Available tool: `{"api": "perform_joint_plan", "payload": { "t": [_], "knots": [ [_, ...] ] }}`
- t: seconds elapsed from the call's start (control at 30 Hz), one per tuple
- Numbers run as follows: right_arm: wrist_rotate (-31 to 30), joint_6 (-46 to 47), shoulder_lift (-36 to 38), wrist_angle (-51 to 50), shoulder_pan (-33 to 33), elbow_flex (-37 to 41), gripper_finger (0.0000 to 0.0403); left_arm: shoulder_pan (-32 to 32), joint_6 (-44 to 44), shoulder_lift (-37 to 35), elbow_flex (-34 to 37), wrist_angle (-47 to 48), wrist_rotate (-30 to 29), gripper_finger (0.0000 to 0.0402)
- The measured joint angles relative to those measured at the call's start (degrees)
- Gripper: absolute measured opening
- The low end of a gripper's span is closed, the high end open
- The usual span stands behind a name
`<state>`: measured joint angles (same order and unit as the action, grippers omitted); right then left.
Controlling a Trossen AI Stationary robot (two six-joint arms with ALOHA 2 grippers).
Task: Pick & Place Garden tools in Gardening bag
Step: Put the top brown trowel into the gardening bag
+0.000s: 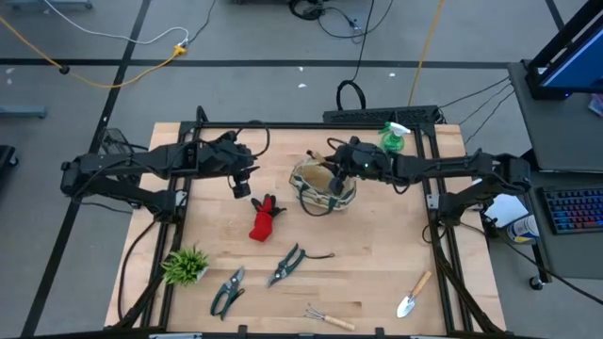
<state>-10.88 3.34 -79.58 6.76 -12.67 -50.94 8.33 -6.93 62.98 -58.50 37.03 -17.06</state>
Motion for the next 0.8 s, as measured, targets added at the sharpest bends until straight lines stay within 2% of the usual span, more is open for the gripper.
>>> {"api": "perform_joint_plan", "payload": {
  "t": [0.33, 0.8],
  "knots": [
    [-1.33, -4.76, 0.01, -6.42, 0.0, 0.06, 0.0061, -0.04, 0.3, 0.0, 0.0, 0.01, 0.0, 0.0118],
    [-1.18, -10.7, 0.03, -5.2, -0.03, 6.19, 0.0068, -0.04, 0.69, 0.0, -0.04, 0.01, 0.04, 0.0118]
  ]
}}
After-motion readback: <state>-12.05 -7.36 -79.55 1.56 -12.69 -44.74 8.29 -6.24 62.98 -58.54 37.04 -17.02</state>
